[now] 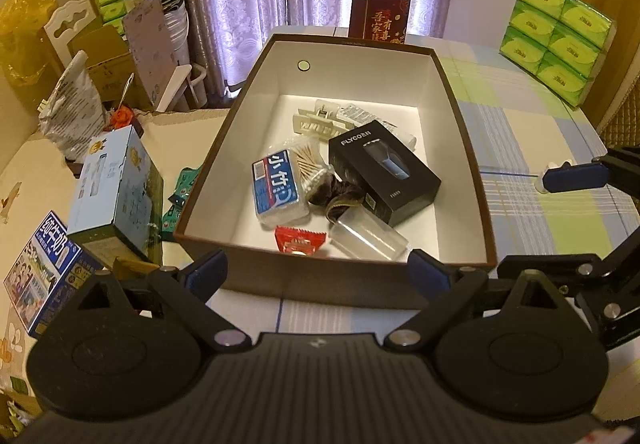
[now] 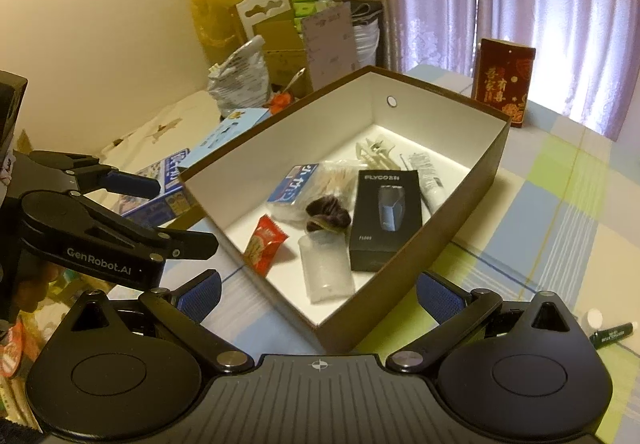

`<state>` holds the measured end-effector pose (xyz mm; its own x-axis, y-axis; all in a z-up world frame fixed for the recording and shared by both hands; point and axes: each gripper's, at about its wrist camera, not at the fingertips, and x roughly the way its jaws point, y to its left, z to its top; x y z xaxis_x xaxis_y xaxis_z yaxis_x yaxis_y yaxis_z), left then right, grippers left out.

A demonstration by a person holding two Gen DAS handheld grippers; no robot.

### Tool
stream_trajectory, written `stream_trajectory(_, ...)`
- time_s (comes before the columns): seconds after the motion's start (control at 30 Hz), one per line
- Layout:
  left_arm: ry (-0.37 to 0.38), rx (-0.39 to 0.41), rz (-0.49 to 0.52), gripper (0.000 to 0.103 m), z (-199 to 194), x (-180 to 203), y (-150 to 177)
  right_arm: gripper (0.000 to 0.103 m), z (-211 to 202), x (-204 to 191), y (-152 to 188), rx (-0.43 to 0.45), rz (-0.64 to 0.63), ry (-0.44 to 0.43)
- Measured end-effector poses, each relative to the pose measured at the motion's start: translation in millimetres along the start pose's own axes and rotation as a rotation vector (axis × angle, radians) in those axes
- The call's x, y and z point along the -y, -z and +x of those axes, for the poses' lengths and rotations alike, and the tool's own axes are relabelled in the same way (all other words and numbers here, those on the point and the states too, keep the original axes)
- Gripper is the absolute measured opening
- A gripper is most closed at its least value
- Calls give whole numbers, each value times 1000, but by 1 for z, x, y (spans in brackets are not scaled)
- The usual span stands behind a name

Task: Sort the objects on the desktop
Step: 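Open both tools and lift them out of the brown box, then move both tools toward the white pill bottle and green lip gel tube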

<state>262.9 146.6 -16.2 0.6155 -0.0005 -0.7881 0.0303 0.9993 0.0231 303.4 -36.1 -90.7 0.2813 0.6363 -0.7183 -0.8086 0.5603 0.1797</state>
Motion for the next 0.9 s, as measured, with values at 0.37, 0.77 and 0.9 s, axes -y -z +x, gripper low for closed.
stream_trajectory(0.37, -23, -18, -41, 95, -17, 29, 19, 101, -23, 10, 25, -25, -4, -45)
stream_trajectory(0.77, -2, -59, -68, 95, -20, 79, 43, 101, -52, 41, 65, -79, 42, -40)
stream_trajectory(0.9, 20, -71, -61, 95, -18, 100, 49, 101, -64, 56, 77, -92, 72, -22)
